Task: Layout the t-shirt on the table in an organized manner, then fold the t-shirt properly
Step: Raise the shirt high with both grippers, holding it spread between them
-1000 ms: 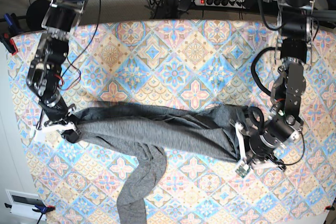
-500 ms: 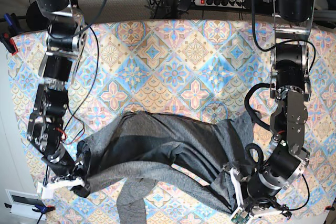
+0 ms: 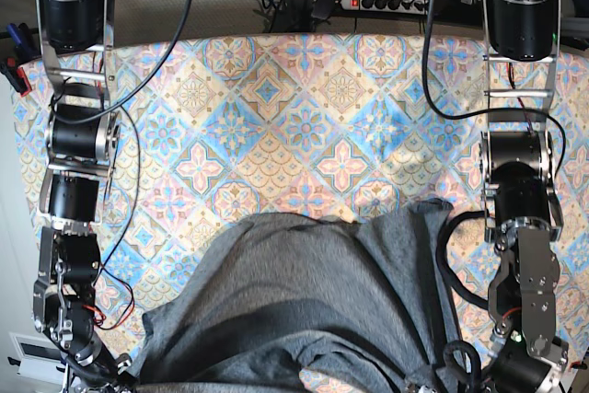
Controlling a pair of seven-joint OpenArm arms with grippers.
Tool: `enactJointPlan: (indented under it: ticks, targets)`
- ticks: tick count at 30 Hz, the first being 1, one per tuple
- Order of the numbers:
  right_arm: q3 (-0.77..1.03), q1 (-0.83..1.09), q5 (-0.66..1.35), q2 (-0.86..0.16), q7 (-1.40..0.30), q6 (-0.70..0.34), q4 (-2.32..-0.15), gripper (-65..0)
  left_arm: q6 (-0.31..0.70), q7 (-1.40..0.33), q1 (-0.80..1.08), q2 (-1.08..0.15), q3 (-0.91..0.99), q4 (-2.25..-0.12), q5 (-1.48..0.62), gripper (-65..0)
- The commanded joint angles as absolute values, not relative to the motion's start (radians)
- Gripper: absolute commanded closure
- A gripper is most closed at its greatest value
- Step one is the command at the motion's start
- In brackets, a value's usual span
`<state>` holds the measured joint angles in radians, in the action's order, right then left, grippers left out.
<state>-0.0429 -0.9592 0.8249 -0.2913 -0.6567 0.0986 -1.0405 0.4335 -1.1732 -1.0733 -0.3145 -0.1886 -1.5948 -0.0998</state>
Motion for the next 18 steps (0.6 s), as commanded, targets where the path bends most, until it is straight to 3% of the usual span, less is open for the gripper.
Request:
enactJointPlan:
  ticks: [1,11,18]
  targets:
    - [-0.053,-1.035,0.837,-0.297,-0.621,0.084,-1.04,0.0,0.424,-1.136,-1.138,-0.318,-0.179,-1.573,-0.07,0.0]
    - [-0.094,-1.165,0.837,-0.291,-0.521,0.084,-0.894,0.0,0.424,-0.99,-1.305,-0.312,-0.183,-1.276,0.041,0.0]
    - [-0.096,-1.251,0.837,-0.288,-0.42,0.084,-0.794,0.0,0.423,-0.897,-1.309,-0.311,-0.183,-1.145,0.044,0.0]
